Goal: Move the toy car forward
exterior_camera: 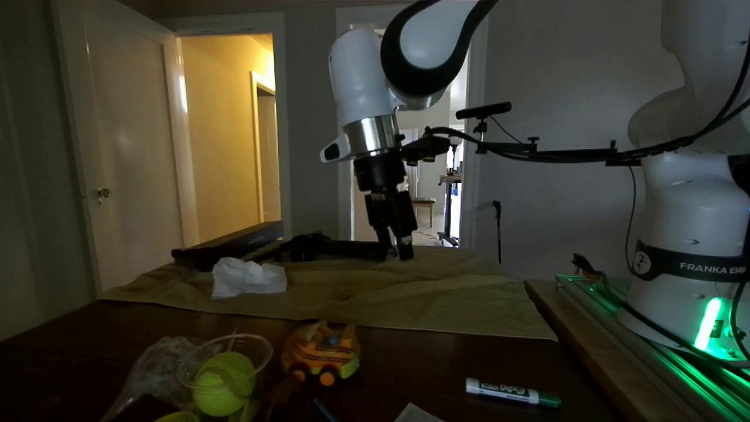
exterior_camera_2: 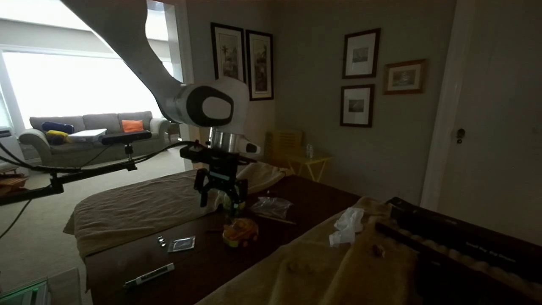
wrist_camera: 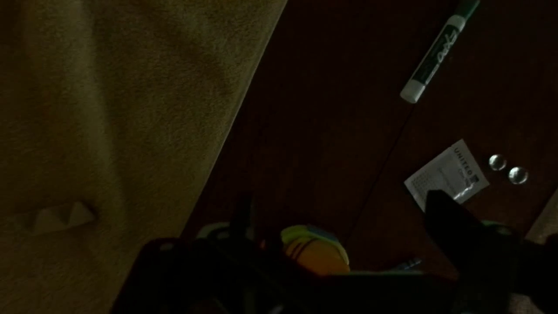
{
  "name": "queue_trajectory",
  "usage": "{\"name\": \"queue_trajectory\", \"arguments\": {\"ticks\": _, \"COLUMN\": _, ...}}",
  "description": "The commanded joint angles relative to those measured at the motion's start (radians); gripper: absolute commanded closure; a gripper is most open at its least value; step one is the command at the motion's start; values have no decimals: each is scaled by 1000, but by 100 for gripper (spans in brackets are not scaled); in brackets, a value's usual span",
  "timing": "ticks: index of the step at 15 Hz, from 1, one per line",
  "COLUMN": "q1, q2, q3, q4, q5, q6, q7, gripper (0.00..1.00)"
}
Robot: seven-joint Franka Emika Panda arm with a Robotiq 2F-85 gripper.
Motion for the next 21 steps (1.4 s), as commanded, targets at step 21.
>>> {"name": "queue_trajectory", "arguments": {"ticks": 21, "q1": 47, "q2": 46, "q3": -44, "q4": -6, "q5": -65, "q6": 283, "q7": 68, "gripper": 0}}
